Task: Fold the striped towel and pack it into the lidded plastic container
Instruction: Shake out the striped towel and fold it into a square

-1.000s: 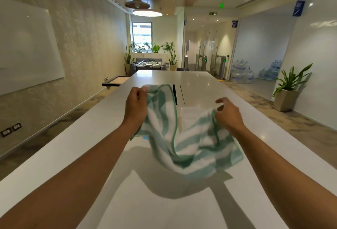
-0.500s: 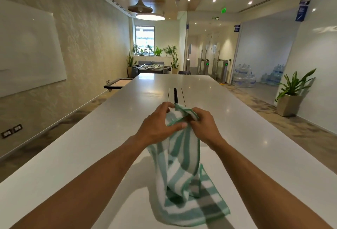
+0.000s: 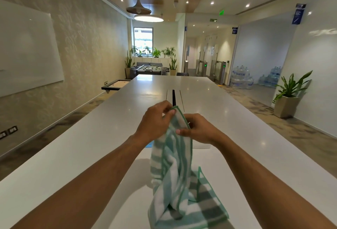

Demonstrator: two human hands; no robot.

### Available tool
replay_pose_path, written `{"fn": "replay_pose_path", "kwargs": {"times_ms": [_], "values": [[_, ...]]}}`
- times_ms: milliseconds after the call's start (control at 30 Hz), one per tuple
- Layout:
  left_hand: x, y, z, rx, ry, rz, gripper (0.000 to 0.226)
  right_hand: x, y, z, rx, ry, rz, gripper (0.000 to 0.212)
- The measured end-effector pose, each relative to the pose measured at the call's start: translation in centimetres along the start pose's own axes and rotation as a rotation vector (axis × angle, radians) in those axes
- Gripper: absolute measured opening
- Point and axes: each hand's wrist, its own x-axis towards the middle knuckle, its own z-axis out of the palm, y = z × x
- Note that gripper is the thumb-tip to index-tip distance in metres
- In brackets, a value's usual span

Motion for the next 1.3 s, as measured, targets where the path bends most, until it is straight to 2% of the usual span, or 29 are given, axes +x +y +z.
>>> {"fn": "replay_pose_path", "kwargs": {"times_ms": [200,300,400,567,733,833,900,967,1033,1100,1133,1200,1233,1300], "values": [[1.2,-0.1,-1.3,-0.270,0.190,-0.230,0.011,-0.7,3.0,1.3,-0.230,0.091,0.163,0.008],[1.7,-0.4,-1.8,-0.352,0.328,-0.315,0.012,-1.5,5.4,2.2,-0.302,0.162,0.307,0.012],[1.8,-1.4,-2.5,-0.334,0.447,-0.372,0.013,-2.0,7.3,1.7,-0.253,0.322,0.443,0.016],[1.8,-3.1,-3.9,-0.311,0.627,-0.492,0.011,-2.6,8.8,-0.7,-0.226,0.518,0.562,0.013],[1.3,-3.9,-4.4,-0.241,0.715,-0.488,0.014,-2.8,8.4,-2.2,-0.151,0.634,0.571,0.034],[0.1,-3.2,-2.7,-0.154,0.550,-0.429,0.020,-1.2,5.7,-2.0,-0.076,0.645,0.478,0.046],[-0.7,-2.3,-1.2,-0.184,0.382,-0.358,0.022,0.0,3.3,-1.4,-0.061,0.575,0.349,0.047],[-1.1,-1.5,-0.1,-0.250,0.151,-0.341,0.034,0.8,1.2,-0.9,-0.118,0.455,0.208,0.042],[-1.2,-1.0,0.4,-0.255,-0.131,-0.327,0.055,1.0,-0.2,-0.7,-0.171,0.317,0.059,0.036],[-1.1,-0.8,0.7,-0.161,-0.345,-0.252,0.057,1.0,-0.8,-0.7,-0.175,0.194,-0.061,0.030],[-1.1,-0.8,0.7,-0.117,-0.380,-0.208,0.047,1.0,-1.0,-0.7,-0.175,0.162,-0.095,0.028],[-1.0,-0.8,0.6,-0.080,-0.335,-0.192,0.021,0.9,-0.9,-0.6,-0.167,0.136,-0.116,0.024],[-0.9,-0.9,0.4,-0.071,-0.297,-0.201,0.014,0.9,-0.7,-0.7,-0.157,0.130,-0.105,0.021],[-0.7,-1.1,0.1,-0.044,-0.236,-0.215,0.013,0.7,-0.1,-1.0,-0.157,0.106,-0.048,0.015]]}}
